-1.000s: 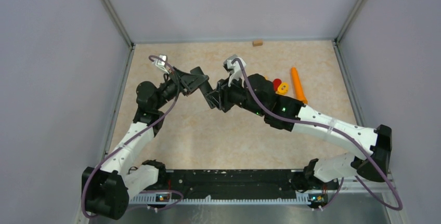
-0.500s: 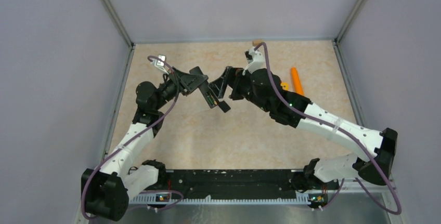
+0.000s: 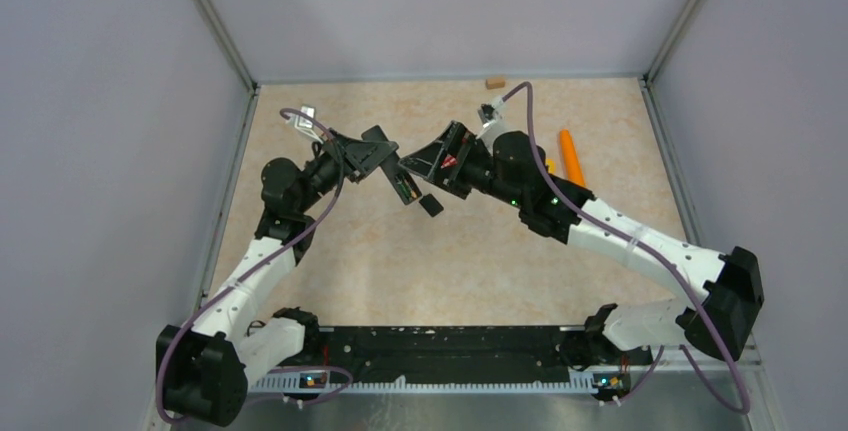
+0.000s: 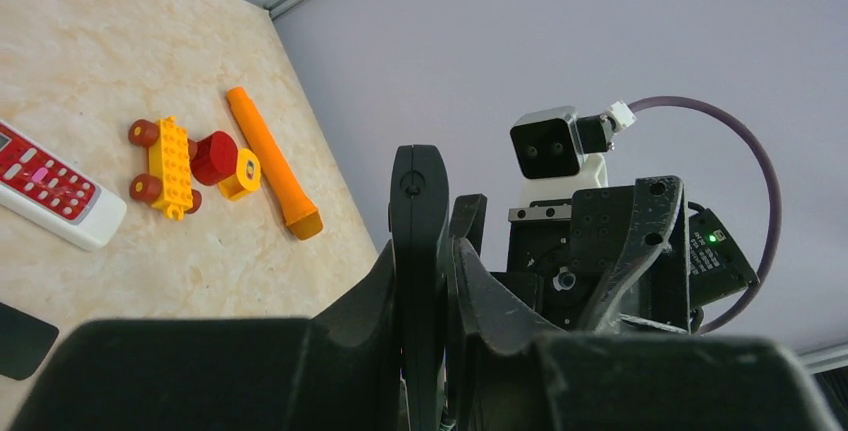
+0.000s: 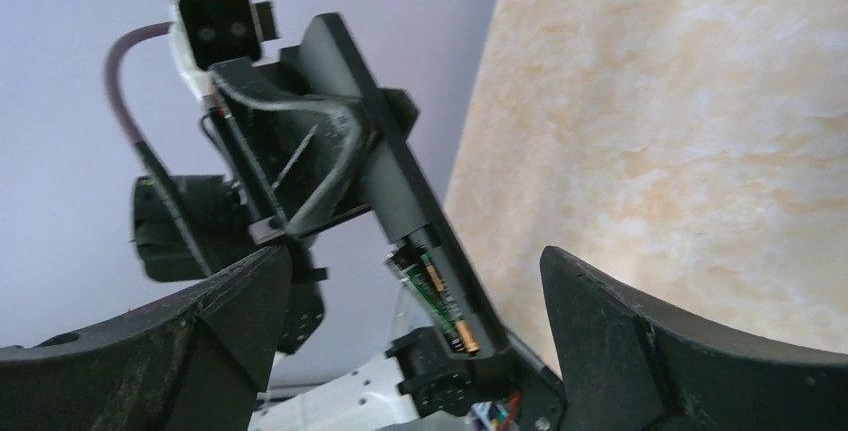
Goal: Load the batteries into the remote control
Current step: Load the battery into the remote control.
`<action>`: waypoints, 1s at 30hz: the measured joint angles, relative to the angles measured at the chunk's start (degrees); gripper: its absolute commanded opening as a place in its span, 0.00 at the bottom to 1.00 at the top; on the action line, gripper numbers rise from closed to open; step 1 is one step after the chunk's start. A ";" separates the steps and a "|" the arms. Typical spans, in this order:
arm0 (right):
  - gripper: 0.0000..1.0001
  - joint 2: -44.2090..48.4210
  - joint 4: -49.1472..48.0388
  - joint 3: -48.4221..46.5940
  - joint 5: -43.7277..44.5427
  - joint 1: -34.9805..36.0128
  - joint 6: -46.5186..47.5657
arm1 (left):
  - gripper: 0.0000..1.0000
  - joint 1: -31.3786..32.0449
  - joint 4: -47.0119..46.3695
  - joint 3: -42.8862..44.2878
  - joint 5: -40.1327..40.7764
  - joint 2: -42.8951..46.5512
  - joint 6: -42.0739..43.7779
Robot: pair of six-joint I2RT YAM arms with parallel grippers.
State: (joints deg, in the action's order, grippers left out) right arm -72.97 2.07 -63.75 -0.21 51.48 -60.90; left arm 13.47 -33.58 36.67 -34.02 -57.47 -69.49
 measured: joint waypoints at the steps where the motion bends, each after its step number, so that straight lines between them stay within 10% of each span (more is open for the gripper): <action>1: 0.96 0.00 -1.14 0.31 -1.44 -0.24 -1.20 | 0.00 0.00 -0.11 -0.13 0.44 0.00 0.02; 30: 0.79 -5.14 -16.09 6.38 -10.23 -1.79 -13.22 | 0.00 0.00 -5.49 -1.46 3.43 -0.31 -2.60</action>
State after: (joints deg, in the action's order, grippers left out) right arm -78.11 -14.02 -57.36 -10.44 49.69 -74.13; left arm 13.47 -39.07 35.20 -30.59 -57.78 -72.10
